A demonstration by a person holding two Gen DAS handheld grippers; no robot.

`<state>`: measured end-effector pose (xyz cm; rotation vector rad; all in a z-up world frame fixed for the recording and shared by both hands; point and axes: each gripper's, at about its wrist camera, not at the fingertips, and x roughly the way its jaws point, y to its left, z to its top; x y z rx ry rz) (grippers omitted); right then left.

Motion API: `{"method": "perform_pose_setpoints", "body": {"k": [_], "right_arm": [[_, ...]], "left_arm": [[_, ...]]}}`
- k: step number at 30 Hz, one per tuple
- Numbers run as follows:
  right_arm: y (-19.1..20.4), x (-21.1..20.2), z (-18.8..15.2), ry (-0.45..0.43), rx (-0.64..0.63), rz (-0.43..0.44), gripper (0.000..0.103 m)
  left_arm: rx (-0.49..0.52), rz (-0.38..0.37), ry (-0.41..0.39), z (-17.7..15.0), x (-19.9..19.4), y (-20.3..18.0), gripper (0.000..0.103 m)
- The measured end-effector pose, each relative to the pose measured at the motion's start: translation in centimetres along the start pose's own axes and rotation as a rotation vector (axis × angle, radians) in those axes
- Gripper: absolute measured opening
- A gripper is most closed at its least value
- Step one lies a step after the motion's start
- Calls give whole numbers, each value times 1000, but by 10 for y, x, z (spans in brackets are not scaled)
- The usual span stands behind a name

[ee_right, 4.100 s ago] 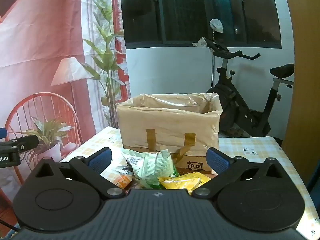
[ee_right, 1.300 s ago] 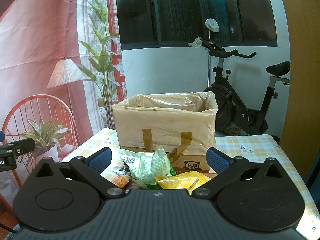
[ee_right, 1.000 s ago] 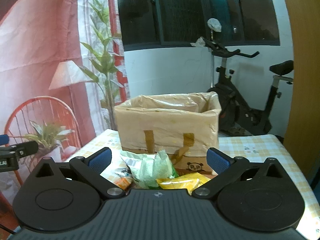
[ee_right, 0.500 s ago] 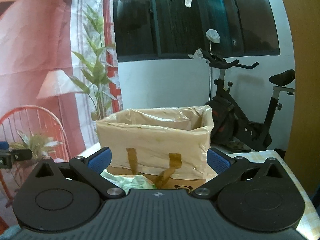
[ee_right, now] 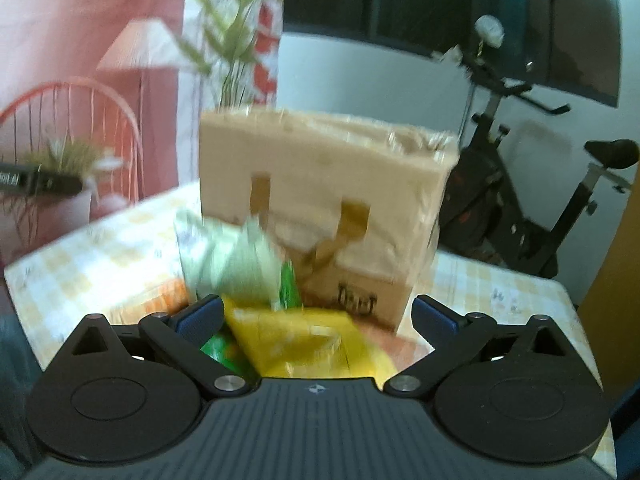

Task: Organize snacks
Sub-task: 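Grasp the yellow chip bag with the right gripper while the left gripper approaches the orange snack bar, then grasp the orange snack bar with the left gripper while the right gripper holds the yellow bag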

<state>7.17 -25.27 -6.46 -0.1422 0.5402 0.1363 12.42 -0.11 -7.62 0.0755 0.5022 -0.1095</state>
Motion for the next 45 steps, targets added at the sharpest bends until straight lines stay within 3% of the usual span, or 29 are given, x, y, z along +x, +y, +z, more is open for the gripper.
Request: {"method": "perform_pose_setpoints", "body": {"k": [11,19,26,38,45], "right_arm": [[1,43,-16,136,-159,45,101],[-5,69,-23,205,-128,49,94],[-21,57,-20,133,-1,53,76],[-26,15,-1,-76,227,-33,74],[-23,9,-9,-103,269,-50,73]], "left_arm": [[-8,-10,53,-20,19,-4,102],[-29,-8,68,-30,27,-1,96],[-49,-23,83,-39,31,-2,95],[-55,-52,73,-48,31,-2,91],[-51,-79,67,-40,43,3,85]]}}
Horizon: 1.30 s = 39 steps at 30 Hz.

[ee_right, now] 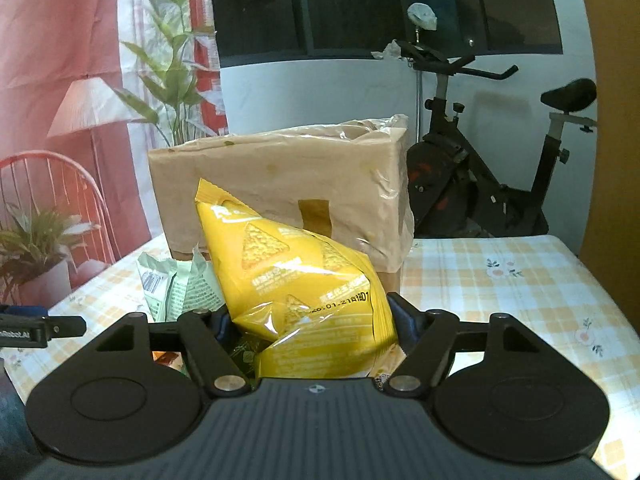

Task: Organize snacks
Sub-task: 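Grasp the orange snack bar with the left gripper while the right gripper holds the yellow bag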

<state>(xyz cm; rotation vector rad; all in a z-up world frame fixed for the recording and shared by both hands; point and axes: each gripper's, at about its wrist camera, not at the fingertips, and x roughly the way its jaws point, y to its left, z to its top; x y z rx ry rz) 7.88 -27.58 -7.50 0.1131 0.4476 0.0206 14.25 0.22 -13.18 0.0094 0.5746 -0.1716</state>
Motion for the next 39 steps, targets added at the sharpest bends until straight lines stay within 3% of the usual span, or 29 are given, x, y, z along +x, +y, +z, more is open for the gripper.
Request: {"method": "perform_pose_setpoints", "body": {"k": [5,9,13,22,25,27,33,39], "right_arm": [[-5,-4,0,-31,18,-7,73],[-4,-1,0,-29,16,6,73],[-5,-1,-1,-25,27,20,73],[-5,3,-3,-17,34,37,73],[-3,5,-4,-10,47,47,73],[-3,5,-5,-6,50,50,73],[-4,3,-5,-11,58,42,73],[-2,0,-6,-20,64,43,73]], "left_arm": [[-23,-81,-4,15,28,6,68],[-11,-120,80,7,67,3,58],[-15,-121,150,-11,91,3,58],[-35,-114,211,-29,112,4,56],[-19,-109,191,-32,107,2,43],[-13,-89,183,-33,101,0,40],[24,-12,127,-32,64,1,40],[-6,0,28,-18,37,7,40]]}}
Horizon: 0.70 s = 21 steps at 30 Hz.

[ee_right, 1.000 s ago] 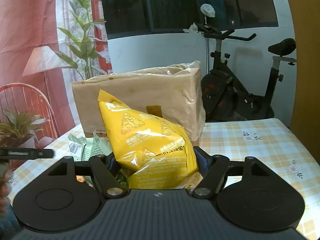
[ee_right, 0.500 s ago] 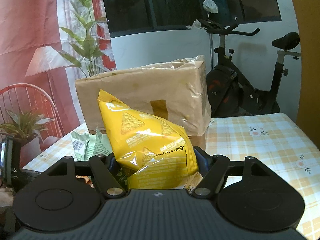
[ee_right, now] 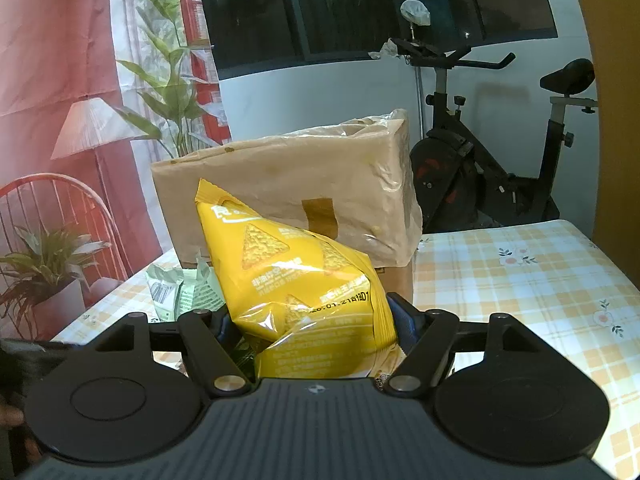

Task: Organize snacks
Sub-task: 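Grasp the orange snack bar with the left gripper while the right gripper holds the yellow bag, then carry both snacks over the lined box and open both grippers to drop them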

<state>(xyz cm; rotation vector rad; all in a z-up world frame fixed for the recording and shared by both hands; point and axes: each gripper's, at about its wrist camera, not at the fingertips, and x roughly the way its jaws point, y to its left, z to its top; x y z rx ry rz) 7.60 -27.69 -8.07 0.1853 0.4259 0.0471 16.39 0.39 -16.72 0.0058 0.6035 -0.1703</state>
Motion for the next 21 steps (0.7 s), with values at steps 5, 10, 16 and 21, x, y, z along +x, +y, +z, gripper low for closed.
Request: {"method": "perform_pose_setpoints", "body": {"k": [5,10,16,21], "right_arm": [[2,-6,6,-21,-5,3,73],[1,-20,28,-80,-3,3,73],[0,-19,69,-136,-10,4,73],[0,-13,104,-177,-26,13,73]], "left_arm": [[-19,15,-48,21,-21,3,40],[-21,16,-130,57,-47,6,40],[9,8,-222,114,-61,-7,40],[56,-37,-273,152,-63,-28,40]]}}
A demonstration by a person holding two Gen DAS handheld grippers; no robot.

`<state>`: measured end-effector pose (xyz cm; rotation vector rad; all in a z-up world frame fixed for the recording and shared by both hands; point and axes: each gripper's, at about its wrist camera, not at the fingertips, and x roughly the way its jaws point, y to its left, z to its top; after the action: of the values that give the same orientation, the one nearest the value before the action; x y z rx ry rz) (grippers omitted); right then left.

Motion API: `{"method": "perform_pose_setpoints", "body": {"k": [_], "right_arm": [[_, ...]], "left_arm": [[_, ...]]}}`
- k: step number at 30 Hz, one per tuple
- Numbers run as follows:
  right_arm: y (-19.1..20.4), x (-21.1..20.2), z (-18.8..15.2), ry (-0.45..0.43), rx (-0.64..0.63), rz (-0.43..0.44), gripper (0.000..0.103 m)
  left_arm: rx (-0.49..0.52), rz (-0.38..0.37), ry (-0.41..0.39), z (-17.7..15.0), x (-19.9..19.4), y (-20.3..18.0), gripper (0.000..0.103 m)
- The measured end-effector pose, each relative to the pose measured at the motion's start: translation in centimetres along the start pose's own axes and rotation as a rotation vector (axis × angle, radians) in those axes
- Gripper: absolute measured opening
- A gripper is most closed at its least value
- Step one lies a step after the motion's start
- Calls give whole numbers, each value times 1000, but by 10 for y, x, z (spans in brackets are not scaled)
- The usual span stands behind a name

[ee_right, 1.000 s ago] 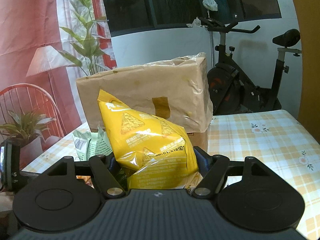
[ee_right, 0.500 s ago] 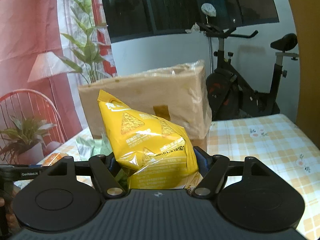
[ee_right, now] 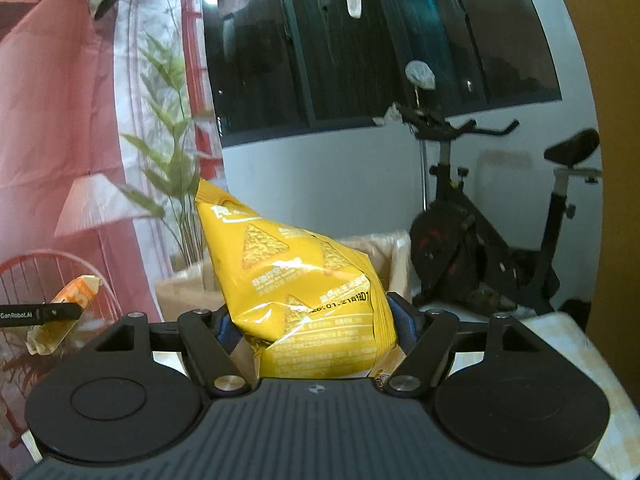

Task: Organize snacks
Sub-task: 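Carry both snacks over the lined box and open both grippers to drop them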

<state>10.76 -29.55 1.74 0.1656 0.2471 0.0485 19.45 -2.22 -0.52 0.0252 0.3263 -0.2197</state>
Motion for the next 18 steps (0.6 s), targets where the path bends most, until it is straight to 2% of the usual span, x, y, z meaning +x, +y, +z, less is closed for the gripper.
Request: {"method": "perform_pose_setpoints", "body": {"k": [5,10,18], "right_arm": [[-2,20,24,-19,-5,20,73],[-9,54,39,0,-5,32,73],[-9,128,46,100,-45,60,73]], "left_arm": [[-1,-61,-16,26,21,-18,40],[24,-116,-15,41,56,-34,40],[16,-155,88,44,131,-48,40]]}}
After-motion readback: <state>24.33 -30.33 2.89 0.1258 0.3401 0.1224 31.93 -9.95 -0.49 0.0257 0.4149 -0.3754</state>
